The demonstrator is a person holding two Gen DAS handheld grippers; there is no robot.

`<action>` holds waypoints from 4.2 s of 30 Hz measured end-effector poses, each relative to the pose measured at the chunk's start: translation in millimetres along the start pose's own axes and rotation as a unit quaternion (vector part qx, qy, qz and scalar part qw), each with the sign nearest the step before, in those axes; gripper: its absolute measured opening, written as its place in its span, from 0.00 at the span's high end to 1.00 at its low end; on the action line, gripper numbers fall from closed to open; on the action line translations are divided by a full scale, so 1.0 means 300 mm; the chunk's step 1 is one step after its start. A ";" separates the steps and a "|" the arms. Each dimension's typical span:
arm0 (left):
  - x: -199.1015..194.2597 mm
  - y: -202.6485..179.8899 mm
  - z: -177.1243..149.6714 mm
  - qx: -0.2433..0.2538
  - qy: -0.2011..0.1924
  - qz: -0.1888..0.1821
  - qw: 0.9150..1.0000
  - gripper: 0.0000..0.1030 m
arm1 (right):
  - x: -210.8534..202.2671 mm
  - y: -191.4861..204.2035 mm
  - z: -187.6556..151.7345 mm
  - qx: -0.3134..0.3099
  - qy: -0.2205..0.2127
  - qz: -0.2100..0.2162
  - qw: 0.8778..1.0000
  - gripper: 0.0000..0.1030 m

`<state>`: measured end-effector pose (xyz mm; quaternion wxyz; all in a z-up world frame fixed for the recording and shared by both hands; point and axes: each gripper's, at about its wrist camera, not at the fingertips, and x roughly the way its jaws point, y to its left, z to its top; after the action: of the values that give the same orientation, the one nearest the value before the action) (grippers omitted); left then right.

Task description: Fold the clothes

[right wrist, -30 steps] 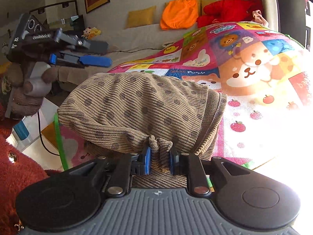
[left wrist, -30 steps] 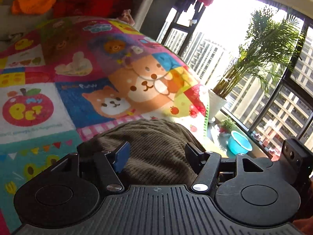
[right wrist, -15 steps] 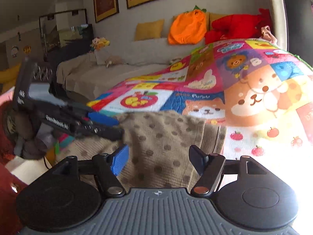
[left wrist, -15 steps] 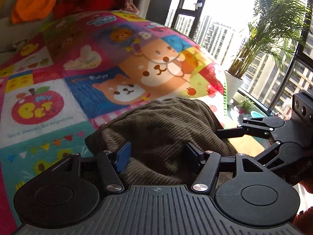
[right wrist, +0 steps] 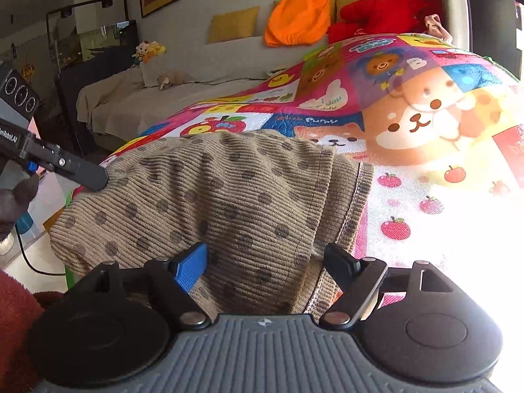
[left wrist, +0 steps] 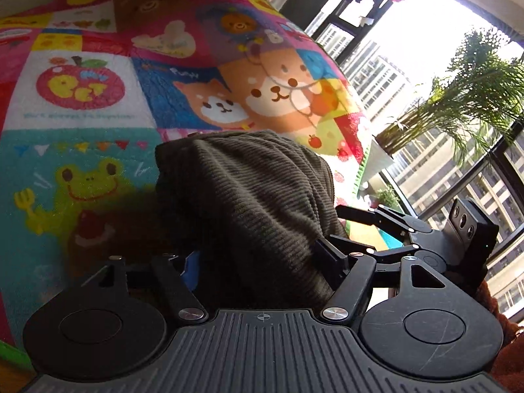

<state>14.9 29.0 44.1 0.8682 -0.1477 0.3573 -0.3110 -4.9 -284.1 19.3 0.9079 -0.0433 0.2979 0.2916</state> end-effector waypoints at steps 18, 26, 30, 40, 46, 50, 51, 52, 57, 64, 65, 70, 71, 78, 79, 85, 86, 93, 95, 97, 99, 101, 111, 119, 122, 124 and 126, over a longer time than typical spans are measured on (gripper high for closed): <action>-0.049 0.092 -0.090 -0.012 0.027 0.057 0.998 0.35 | 0.043 0.057 0.040 -0.061 0.029 0.012 0.998 0.22; -0.026 0.089 -0.087 -0.049 0.051 0.030 0.997 0.10 | -0.005 -0.059 0.224 -0.029 -0.024 0.038 0.999 0.20; 0.030 0.094 -0.064 -0.024 0.054 0.038 0.998 0.28 | 0.083 -0.118 0.254 -0.008 -0.025 0.027 0.999 0.20; 0.144 0.155 0.086 0.054 0.025 0.101 0.993 0.44 | 0.227 -0.215 0.209 0.051 0.000 0.006 0.999 0.20; 0.197 0.236 0.273 0.125 -0.029 0.218 0.968 0.44 | 0.242 -0.122 0.180 0.032 0.023 0.041 0.998 0.20; 0.167 0.259 0.342 0.101 -0.044 0.211 0.971 0.43 | 0.278 0.001 0.179 -0.009 0.035 0.053 0.998 0.20; 0.143 0.243 0.346 0.098 -0.053 0.199 0.974 0.42 | 0.286 0.028 0.180 -0.017 0.037 0.053 0.998 0.16; 0.120 0.227 0.350 0.094 -0.063 0.186 0.976 0.39 | 0.292 0.043 0.182 -0.024 0.037 0.047 0.998 0.16; 0.007 0.147 0.371 0.079 -0.108 0.121 0.984 0.29 | 0.308 0.080 0.190 -0.041 0.043 0.030 0.998 0.14; 0.169 0.156 0.332 0.050 -0.050 0.069 0.995 0.27 | 0.301 0.083 0.185 -0.044 0.039 0.019 0.998 0.14; 0.194 0.166 0.326 0.045 -0.042 0.070 0.996 0.27 | 0.297 0.084 0.185 -0.045 0.039 0.018 0.998 0.14; 0.316 0.218 0.294 0.021 -0.001 0.074 0.997 0.24 | 0.268 0.108 0.205 -0.066 0.028 0.007 0.997 0.14; 0.300 0.231 0.291 0.016 -0.003 0.073 0.997 0.24 | 0.257 0.115 0.216 -0.070 0.022 0.011 0.997 0.14; 0.187 0.275 0.251 0.009 -0.022 0.097 0.995 0.19 | 0.274 0.142 0.280 -0.079 0.002 0.029 0.996 0.14; 0.171 0.285 0.242 0.008 -0.025 0.112 0.993 0.18 | 0.293 0.145 0.277 -0.082 0.009 0.030 0.996 0.14; 0.100 0.397 0.189 -0.026 -0.025 0.186 0.982 0.20 | 0.319 0.110 0.246 -0.087 0.035 0.046 0.995 0.12; 0.088 0.408 0.188 -0.033 -0.028 0.184 0.982 0.20 | 0.304 0.080 0.268 -0.066 0.031 0.054 0.996 0.12; 0.075 0.320 0.243 0.009 -0.069 0.154 0.986 0.19 | 0.341 -0.091 0.432 0.041 -0.008 0.043 0.998 0.15; 0.092 0.298 0.255 0.022 -0.067 0.153 0.986 0.19 | 0.397 -0.103 0.474 0.049 -0.014 0.036 0.998 0.25; 0.106 0.288 0.262 0.029 -0.064 0.151 0.986 0.18 | 0.454 -0.113 0.516 0.055 -0.019 0.028 0.998 0.28; 0.111 0.291 0.261 0.030 -0.061 0.154 0.986 0.18 | 0.553 -0.066 0.521 0.006 0.019 -0.002 1.000 0.28; 0.111 0.295 0.258 0.029 -0.059 0.155 0.986 0.18 | 0.637 -0.049 0.501 -0.010 0.047 -0.014 0.999 0.27; 0.105 0.335 0.149 -0.033 0.017 0.086 0.996 0.14 | 0.452 -0.153 0.404 0.085 0.028 0.015 0.996 0.17; 0.175 0.335 0.136 -0.049 0.036 0.036 0.997 0.25 | 0.393 -0.207 0.198 0.175 0.078 0.093 0.977 0.09; 0.220 0.348 0.180 -0.048 0.031 0.033 0.998 0.32 | 0.403 -0.179 0.197 0.155 0.058 0.118 0.979 0.27; 0.253 0.356 0.213 -0.046 0.024 0.036 0.998 0.33 | 0.422 -0.153 0.219 0.133 0.042 0.118 0.983 0.34; 0.292 0.374 0.258 -0.044 0.015 0.044 0.998 0.34 | 0.460 -0.170 0.259 0.123 0.030 0.098 0.987 0.38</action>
<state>167.1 60.7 -1.8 0.8682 -0.1651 0.3900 -0.2584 153.5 -237.2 -0.2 0.8640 0.0894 0.3614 0.3389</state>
